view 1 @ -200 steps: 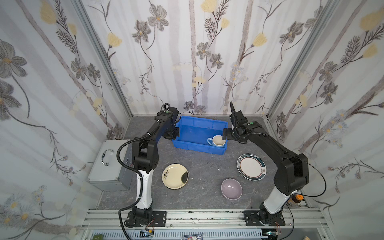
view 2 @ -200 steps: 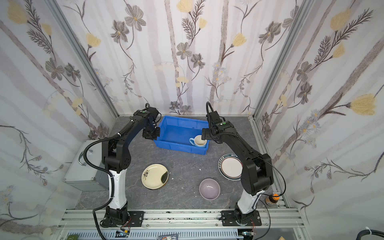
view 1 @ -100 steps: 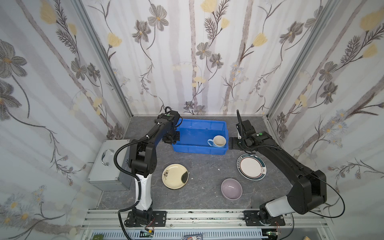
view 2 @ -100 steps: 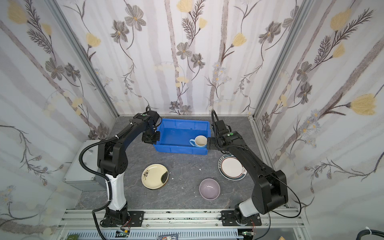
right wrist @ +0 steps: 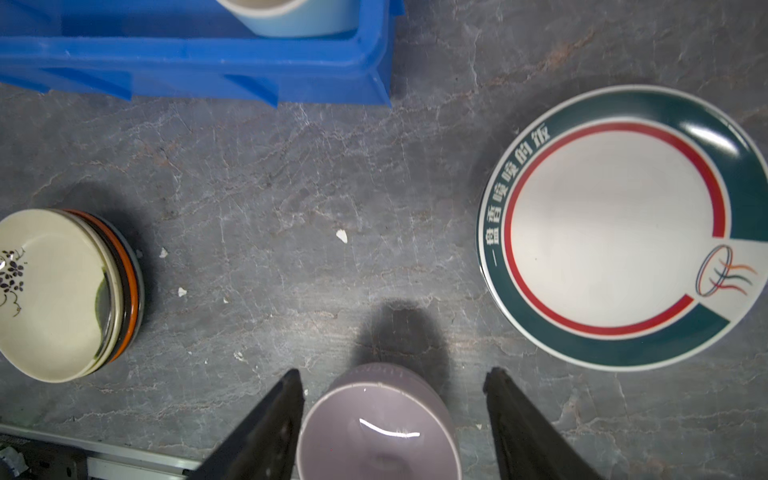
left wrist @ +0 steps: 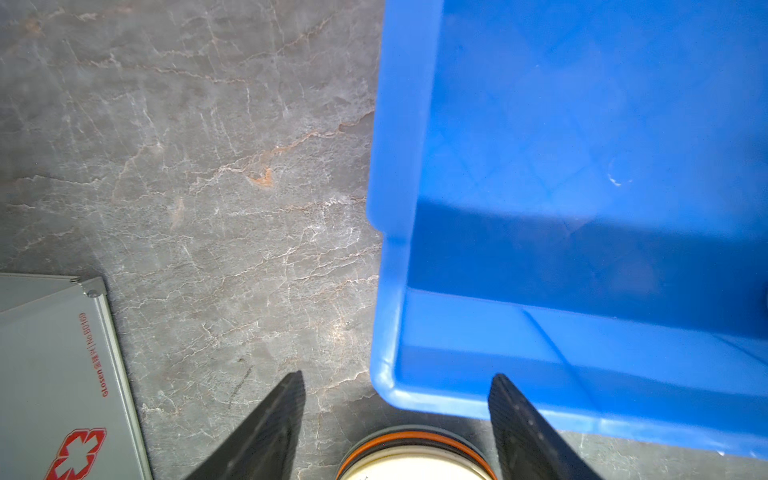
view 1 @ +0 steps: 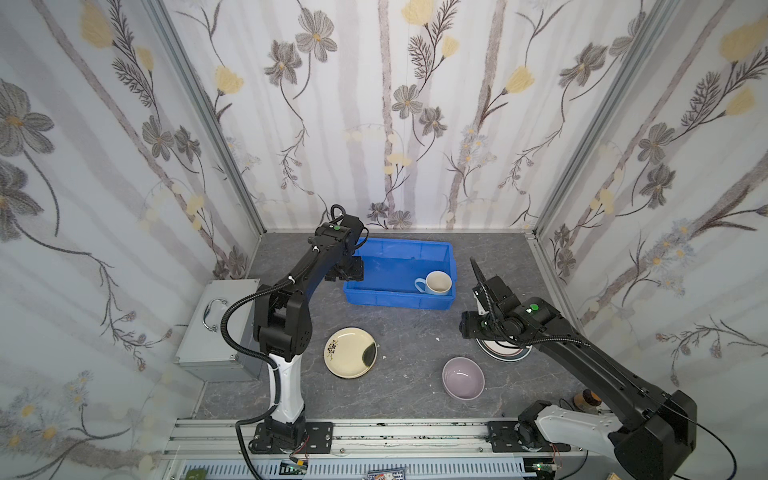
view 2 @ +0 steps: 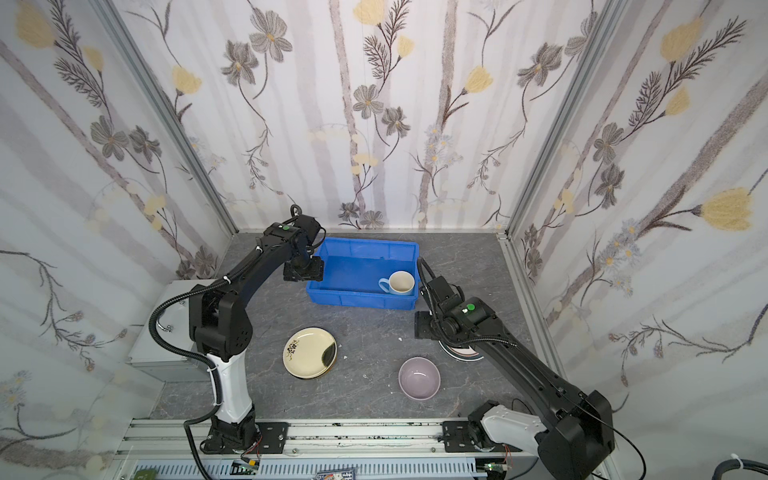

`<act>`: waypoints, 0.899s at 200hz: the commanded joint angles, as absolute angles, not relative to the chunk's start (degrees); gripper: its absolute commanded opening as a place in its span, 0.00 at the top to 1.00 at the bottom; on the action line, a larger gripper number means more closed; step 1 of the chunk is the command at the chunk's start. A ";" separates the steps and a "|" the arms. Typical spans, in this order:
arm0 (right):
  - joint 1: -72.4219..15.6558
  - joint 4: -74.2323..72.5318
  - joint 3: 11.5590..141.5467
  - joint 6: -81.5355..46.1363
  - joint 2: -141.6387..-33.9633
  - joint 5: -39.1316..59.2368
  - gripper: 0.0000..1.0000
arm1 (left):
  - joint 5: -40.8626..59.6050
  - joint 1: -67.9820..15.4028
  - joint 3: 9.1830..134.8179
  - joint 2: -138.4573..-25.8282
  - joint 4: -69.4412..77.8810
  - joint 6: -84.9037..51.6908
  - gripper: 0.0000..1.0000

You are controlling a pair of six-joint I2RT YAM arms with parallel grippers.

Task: Place the mixed dishes into the plastic bin
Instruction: 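Grasp the lilac bowl rim with the right gripper while the left hovers by the bin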

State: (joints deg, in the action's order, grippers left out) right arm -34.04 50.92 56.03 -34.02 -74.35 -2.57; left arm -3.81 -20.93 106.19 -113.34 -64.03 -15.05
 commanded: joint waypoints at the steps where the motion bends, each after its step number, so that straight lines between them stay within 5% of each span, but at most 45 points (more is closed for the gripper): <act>1: -36.30 51.33 52.36 -40.59 -70.24 0.12 0.29 | -6.29 -24.03 104.47 -108.31 -61.66 -16.17 0.13; 34: -39.52 53.57 47.02 -45.77 -64.45 0.18 0.29 | 1.01 -30.03 95.89 -98.55 -50.59 -18.83 0.00; 98: -42.55 53.58 37.44 -51.66 -59.45 1.64 0.26 | 6.36 -38.47 78.20 -85.93 -35.93 -26.32 0.00; 180: -43.92 43.36 29.29 -52.68 -60.07 4.35 0.33 | 1.70 -42.89 75.41 -82.94 -36.37 -26.72 0.00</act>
State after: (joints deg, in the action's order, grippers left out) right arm -43.81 49.43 30.26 -51.99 -58.89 3.90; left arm 4.40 -42.70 75.61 -83.77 -37.26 -26.04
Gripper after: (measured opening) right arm 0.692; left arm 0.997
